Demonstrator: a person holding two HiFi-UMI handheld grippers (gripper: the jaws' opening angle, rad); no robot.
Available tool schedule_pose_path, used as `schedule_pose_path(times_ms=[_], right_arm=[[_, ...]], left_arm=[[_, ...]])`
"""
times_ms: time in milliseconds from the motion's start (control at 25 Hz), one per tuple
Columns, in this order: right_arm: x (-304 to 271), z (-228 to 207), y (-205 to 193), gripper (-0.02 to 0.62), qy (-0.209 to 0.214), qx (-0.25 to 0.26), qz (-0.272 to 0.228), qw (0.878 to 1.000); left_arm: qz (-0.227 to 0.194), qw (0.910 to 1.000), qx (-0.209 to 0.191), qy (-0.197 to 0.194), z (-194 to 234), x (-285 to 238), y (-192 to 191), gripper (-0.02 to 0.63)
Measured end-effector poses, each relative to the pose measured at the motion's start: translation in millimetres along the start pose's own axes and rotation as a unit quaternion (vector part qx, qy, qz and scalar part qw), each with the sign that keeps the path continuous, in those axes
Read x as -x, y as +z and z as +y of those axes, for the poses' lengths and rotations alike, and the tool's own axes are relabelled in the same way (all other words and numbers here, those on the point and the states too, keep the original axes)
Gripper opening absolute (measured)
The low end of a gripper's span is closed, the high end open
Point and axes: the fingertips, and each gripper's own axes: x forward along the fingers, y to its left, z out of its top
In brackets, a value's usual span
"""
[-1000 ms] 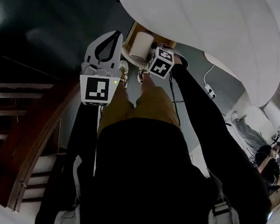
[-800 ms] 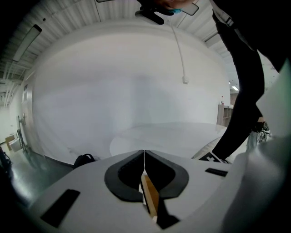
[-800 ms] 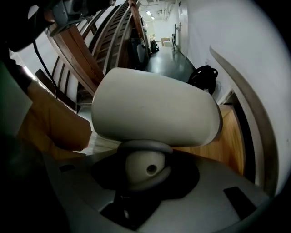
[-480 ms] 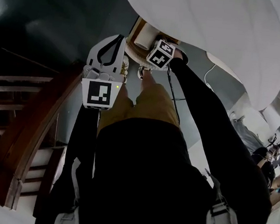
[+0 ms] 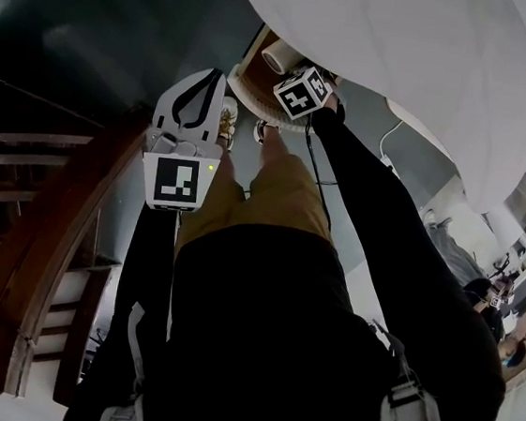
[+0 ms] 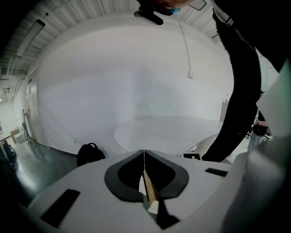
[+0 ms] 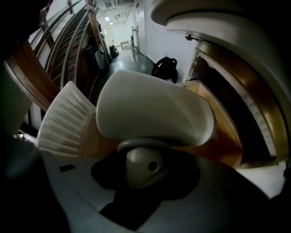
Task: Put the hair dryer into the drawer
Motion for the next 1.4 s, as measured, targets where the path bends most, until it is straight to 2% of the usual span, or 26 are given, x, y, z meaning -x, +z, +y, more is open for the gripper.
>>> schedule_pose_path(times_ms=[120, 240, 360, 560, 760, 1000, 1200, 1400], right_arm=[[2, -12, 6, 0.202, -0.019, -0.022, -0.008, 1.000], [7, -16, 26, 0.200, -0.026, -0.040, -0.042, 0.998], [2, -17, 28, 0.201, -0.035, -0.051, -0.039, 0.997], [0, -32, 24, 0.202, -0.081, -0.084, -0.048, 0.992], [0, -45, 20, 0.202, -0.127, -0.106, -0.046, 0.985], [-19, -30, 1, 0.207, -0.099, -0.068, 0.018, 0.993], [-26, -31, -3, 0.209, -0.087, -0.071, 0.042, 0.993], [-40, -26, -13, 0.210, -0.069, -0.057, 0.095, 0.991]], left_arm=[[0.010, 0.9999, 0.006, 0.001, -2, 1, -4, 0.018], [0.017, 0.9998, 0.007, -0.002, -2, 1, -11, 0.018], [0.019, 0.9998, 0.009, -0.003, -1, 1, -13, 0.018], [0.019, 0.9996, 0.020, 0.000, -1, 1, -14, 0.018], [0.026, 0.9996, 0.012, -0.004, 1, 0, -18, 0.018], [0.025, 0.9995, 0.019, -0.003, 1, -2, -18, 0.018], [0.026, 0.9994, 0.025, -0.001, 4, -3, -19, 0.018], [0.027, 0.9994, 0.019, -0.008, 2, -7, -19, 0.018]])
